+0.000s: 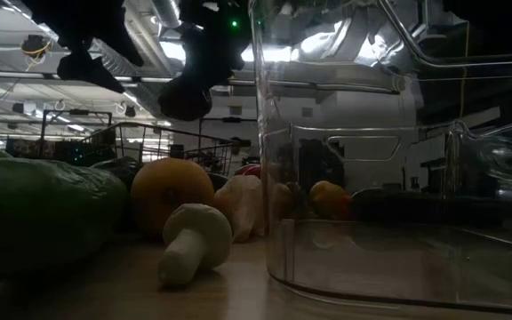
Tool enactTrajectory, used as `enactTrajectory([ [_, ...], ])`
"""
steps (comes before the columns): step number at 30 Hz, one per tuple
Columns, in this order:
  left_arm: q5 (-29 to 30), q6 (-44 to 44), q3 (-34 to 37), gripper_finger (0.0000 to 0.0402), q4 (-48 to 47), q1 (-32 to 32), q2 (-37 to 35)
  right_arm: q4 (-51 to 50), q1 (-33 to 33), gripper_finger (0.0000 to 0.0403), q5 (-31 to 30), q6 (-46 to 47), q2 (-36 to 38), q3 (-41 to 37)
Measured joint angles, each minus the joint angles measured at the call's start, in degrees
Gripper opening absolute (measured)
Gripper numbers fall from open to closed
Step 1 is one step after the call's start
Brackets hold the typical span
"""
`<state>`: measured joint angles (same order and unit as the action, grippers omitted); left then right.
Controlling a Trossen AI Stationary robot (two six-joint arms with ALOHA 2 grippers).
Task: Sort produce into baskets
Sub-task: Put the red apple into the wire basket
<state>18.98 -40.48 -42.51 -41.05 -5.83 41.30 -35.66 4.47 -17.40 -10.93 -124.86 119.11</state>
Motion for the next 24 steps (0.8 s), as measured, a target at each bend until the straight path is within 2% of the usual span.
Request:
enactTrajectory([
  [3,-0.04,-1.52,-0.01,0.0359,-1.88,1.15,-0.02,0.58,1.72,0.0319,0.86,0.04,0.00,0.00],
  [6,-0.76,-4.40,0.01,0.0359,-3.84,2.33,-0.02,0.68,3.27,0.0319,5.06,0.13,0.00,0.00],
  [12,-5.71,-16.11,-0.01,0.0359,-8.23,5.10,0.07,1.32,5.11,0.0319,13.30,0.17,0.00,0.00],
  [19,-6.50,-28.54,-0.01,0.0359,-16.41,9.30,0.89,1.37,5.44,0.0321,13.49,0.15,0.00,0.00],
  [24,-6.45,-30.96,0.00,0.0359,-21.70,10.63,2.61,1.36,5.44,0.0357,13.46,0.15,0.00,0.00],
])
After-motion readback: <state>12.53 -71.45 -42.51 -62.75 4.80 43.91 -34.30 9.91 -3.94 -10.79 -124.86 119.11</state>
